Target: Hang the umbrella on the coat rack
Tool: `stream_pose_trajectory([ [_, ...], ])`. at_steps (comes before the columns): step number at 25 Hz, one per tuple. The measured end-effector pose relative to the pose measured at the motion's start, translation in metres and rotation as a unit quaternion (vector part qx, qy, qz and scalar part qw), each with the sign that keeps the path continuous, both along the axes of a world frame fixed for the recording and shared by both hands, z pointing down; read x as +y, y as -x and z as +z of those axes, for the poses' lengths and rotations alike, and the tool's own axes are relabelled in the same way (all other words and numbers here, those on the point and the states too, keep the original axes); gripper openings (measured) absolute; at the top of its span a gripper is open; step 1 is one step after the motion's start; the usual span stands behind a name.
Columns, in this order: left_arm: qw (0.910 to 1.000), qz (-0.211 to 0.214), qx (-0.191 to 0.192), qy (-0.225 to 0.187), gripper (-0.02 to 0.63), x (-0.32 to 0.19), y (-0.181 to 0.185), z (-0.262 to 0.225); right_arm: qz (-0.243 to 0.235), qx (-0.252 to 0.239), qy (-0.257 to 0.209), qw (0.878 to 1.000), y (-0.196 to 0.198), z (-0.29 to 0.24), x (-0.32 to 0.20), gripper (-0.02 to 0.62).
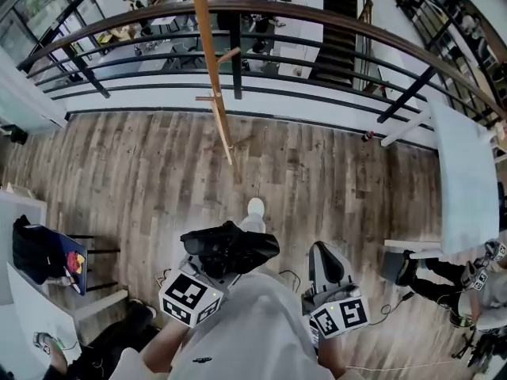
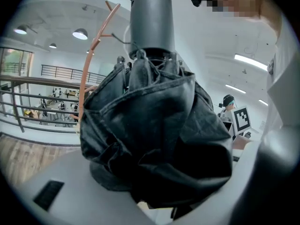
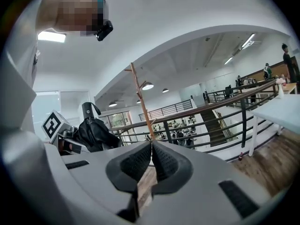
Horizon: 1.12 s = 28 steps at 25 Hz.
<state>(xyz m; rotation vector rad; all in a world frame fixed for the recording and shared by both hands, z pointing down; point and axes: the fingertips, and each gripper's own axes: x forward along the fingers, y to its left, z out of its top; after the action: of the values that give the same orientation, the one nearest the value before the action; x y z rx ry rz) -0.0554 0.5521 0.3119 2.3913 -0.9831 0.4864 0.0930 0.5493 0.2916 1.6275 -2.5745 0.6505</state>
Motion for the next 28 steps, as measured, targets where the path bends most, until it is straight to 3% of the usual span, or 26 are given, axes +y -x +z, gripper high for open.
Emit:
stream_pose_trajectory([
  [3,0.9997,0.025,0.003,0.000,0.247,-0.025,-0.021,0.012,0.034,0.011,-0.014,0.999,-0.024,0.006,-0.010,0.035],
  [6,0.9987,0.046,0.020,0.004,0.247,-0.059,-0.046,0.019,0.061,0.014,0.001,0.998,-0.048,0.019,-0.029,0.035],
  [12,0.9964,0.079,0.031,0.006,0.247,-0.157,-0.097,0.029,0.078,0.026,0.018,0.996,-0.089,0.030,-0.122,0.035],
  [17,0.9971,0.073,0.018,0.014,0.247,-0.243,-0.121,0.038,0.068,0.032,0.014,0.997,-0.117,0.029,-0.220,0.035],
  [22,0.9981,0.050,0.028,0.024,0.247,-0.334,-0.148,0.031,0.052,0.030,-0.006,0.998,-0.148,0.011,-0.320,0.035],
  [28,0.9995,0.009,0.029,0.011,0.247,-0.409,-0.146,0.024,0.035,0.036,-0.007,0.999,-0.154,0.015,-0.396,0.035],
])
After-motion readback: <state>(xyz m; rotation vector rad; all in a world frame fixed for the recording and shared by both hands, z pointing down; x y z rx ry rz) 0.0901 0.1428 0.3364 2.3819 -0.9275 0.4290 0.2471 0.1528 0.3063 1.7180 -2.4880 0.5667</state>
